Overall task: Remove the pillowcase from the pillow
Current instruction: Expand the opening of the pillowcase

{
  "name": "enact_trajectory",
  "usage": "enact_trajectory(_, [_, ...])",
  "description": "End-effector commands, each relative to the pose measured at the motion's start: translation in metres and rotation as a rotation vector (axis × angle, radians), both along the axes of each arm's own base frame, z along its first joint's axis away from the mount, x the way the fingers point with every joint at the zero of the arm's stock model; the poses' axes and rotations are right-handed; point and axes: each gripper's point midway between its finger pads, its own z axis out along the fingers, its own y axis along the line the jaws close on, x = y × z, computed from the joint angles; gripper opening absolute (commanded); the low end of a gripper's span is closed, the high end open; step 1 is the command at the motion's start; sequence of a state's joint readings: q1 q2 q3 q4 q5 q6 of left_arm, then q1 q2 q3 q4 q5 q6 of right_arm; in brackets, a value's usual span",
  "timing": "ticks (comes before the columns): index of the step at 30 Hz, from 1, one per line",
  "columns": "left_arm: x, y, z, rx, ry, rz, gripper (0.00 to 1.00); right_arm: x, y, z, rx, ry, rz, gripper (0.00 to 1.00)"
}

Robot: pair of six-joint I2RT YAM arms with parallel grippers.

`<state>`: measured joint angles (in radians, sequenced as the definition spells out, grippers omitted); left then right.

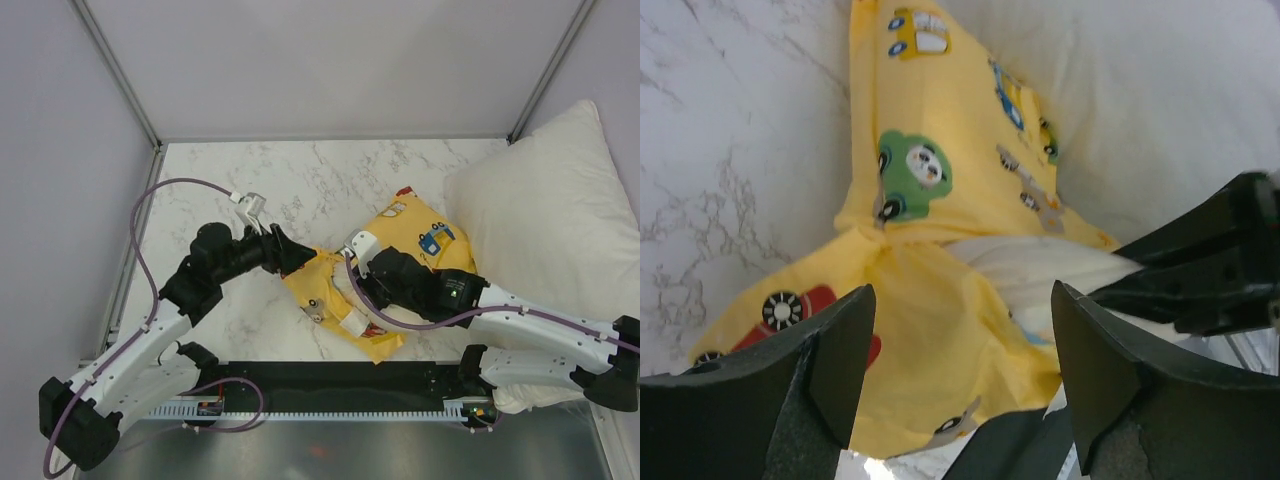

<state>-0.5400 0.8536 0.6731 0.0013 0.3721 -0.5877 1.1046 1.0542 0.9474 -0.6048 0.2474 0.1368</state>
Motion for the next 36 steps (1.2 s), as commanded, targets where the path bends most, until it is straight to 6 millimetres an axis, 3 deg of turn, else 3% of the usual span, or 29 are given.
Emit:
enact_trajectory(1, [-0.016,0.011,-0.061,0.193,0.061,-0.017,0.78,0.024,0.005,0.036,0.082,-0.096,-0.109,0.0])
enact_trajectory(6, [-0.031,-0.003,-0.077,0.22,0.094,-0.078,0.79,0.026,0.007,0.036,0.082,-0.095,-0.119,0.0])
enact_trajectory(12, [-0.024,-0.015,-0.083,0.248,0.073,-0.075,0.84,0.021,0.012,0.031,0.093,-0.065,-0.095,0.0])
enact_trajectory(14, [-0.021,-0.018,-0.081,0.236,0.059,-0.068,0.8,0.02,0.012,0.031,0.096,-0.061,-0.095,0.0])
enact_trajectory(16, [-0.013,-0.013,-0.081,0.246,0.052,-0.019,0.64,0.02,0.008,0.032,0.104,-0.067,-0.108,0.0])
enact_trajectory(17, [-0.011,-0.012,-0.082,0.25,0.052,-0.007,0.44,0.02,0.007,0.032,0.105,-0.068,-0.112,0.0])
enact_trajectory(19, [-0.006,-0.009,-0.083,0.254,0.044,0.026,0.22,0.02,0.0,0.032,0.108,-0.07,-0.137,0.0])
enact_trajectory(20, [-0.005,-0.008,-0.085,0.254,0.054,0.043,0.03,0.02,-0.003,0.03,0.098,-0.072,-0.148,0.0])
enact_trajectory(26, [0.013,0.024,-0.099,0.262,0.101,0.263,0.02,0.024,-0.038,0.031,0.058,-0.107,-0.276,0.0])
enact_trajectory(32, [0.037,0.061,-0.123,0.221,0.204,0.439,0.02,0.017,-0.069,0.059,0.129,-0.145,-0.339,0.0])
enact_trajectory(36, [0.05,0.065,-0.137,0.181,0.26,0.434,0.02,0.013,-0.086,0.069,0.141,-0.16,-0.373,0.0])
